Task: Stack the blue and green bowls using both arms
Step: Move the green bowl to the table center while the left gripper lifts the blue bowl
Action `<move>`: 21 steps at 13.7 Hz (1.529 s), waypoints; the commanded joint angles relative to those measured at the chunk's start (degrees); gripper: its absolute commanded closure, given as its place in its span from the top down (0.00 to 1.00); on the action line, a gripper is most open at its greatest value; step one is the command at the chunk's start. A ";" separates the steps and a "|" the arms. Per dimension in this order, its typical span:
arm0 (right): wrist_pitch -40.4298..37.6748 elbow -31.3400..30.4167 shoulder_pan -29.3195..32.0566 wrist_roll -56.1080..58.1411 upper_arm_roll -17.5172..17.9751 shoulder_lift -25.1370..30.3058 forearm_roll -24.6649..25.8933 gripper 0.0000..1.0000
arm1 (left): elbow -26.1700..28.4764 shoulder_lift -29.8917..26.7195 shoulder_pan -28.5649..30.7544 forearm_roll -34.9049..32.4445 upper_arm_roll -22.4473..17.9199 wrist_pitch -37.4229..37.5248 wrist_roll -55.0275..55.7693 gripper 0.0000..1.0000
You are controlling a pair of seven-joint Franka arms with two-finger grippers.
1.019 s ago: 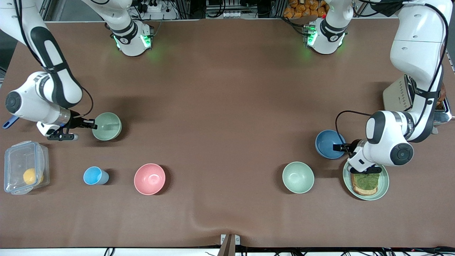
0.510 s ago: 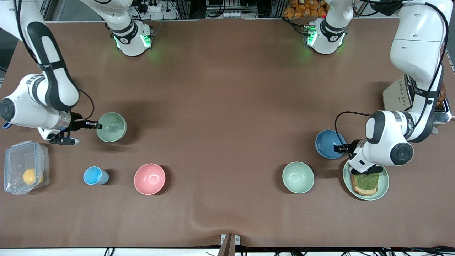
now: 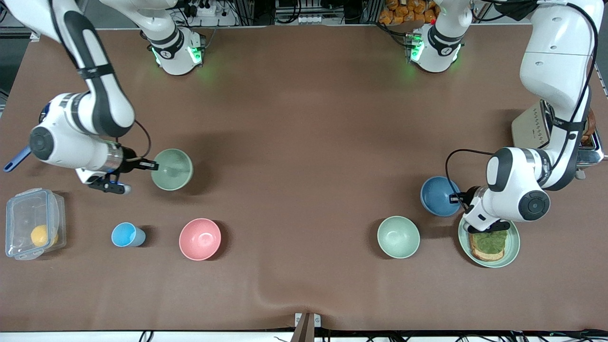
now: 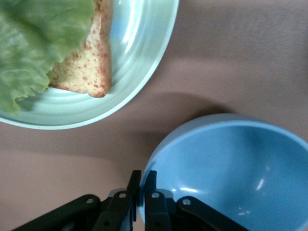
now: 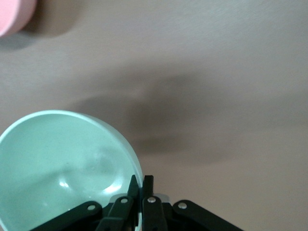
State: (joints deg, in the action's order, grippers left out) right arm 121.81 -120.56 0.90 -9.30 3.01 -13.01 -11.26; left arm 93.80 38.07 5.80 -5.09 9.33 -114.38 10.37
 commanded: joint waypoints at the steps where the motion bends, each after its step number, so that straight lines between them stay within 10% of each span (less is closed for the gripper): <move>1: -0.44 -0.55 -5.62 -9.03 -0.37 2.29 -1.04 0.00 | 0.33 -1.67 0.52 -0.71 0.25 -0.58 1.23 0.00; 10: 1.32 6.30 -26.89 -40.86 -0.55 0.88 -3.06 0.00 | 0.59 -17.49 0.26 13.34 3.40 8.89 2.54 0.00; 21: 22.93 2.28 -43.61 -59.51 -0.99 -6.59 -1.40 0.00 | -0.11 -17.50 0.09 12.91 11.41 8.56 14.59 0.00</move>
State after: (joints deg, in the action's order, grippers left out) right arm 141.52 -115.89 -42.12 -68.05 2.96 -19.24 -13.29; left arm 93.35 20.78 5.50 7.08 20.48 -105.21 24.47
